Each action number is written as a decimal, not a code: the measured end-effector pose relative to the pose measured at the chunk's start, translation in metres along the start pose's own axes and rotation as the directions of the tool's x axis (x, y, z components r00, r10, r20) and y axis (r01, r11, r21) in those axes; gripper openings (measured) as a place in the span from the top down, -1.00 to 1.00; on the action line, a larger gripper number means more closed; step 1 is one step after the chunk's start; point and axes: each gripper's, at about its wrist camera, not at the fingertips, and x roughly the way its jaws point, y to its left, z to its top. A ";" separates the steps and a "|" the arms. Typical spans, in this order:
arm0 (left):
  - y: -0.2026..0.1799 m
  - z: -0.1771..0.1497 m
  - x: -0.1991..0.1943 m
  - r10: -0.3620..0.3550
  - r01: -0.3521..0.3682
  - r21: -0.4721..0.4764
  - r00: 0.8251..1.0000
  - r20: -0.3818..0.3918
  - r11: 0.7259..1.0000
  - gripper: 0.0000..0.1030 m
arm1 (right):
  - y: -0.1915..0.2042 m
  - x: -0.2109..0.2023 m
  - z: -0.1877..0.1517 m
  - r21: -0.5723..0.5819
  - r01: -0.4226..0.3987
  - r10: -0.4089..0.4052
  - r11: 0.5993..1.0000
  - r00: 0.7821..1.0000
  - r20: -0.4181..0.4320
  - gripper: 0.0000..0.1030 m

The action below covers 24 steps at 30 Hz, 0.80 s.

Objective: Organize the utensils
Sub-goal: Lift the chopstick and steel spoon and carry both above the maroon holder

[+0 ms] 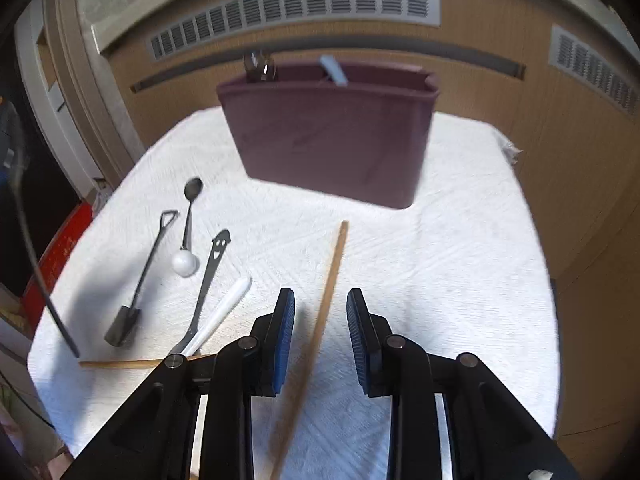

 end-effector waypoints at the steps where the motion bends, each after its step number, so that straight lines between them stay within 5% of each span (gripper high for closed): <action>1: 0.001 0.000 0.001 -0.001 0.001 -0.002 1.000 -0.001 1.000 0.34 | 0.002 0.009 0.001 -0.005 0.015 -0.015 1.000 1.000 -0.016 0.49; 6: 0.003 -0.002 0.002 0.004 -0.004 -0.006 1.000 -0.004 1.000 0.34 | 0.005 0.031 0.000 -0.013 0.058 -0.059 0.998 0.997 -0.040 0.51; 8: 0.005 -0.001 0.002 0.003 -0.003 -0.013 1.000 -0.005 1.000 0.34 | 0.008 0.030 -0.002 -0.041 0.073 -0.074 0.997 0.997 -0.037 0.88; 11: 0.007 -0.001 0.000 0.000 0.000 -0.025 1.000 -0.006 1.000 0.34 | 0.008 0.019 -0.007 -0.046 0.058 -0.059 0.997 0.998 -0.018 0.91; 17: 0.002 0.000 -0.006 0.001 -0.001 -0.017 1.000 0.010 1.000 0.34 | -0.011 -0.055 -0.004 0.067 -0.051 0.041 0.996 0.989 0.144 0.91; 24: -0.008 0.006 -0.007 -0.031 0.031 -0.015 0.999 0.014 0.999 0.34 | -0.006 -0.129 0.003 0.058 -0.094 0.069 0.994 0.939 0.337 0.91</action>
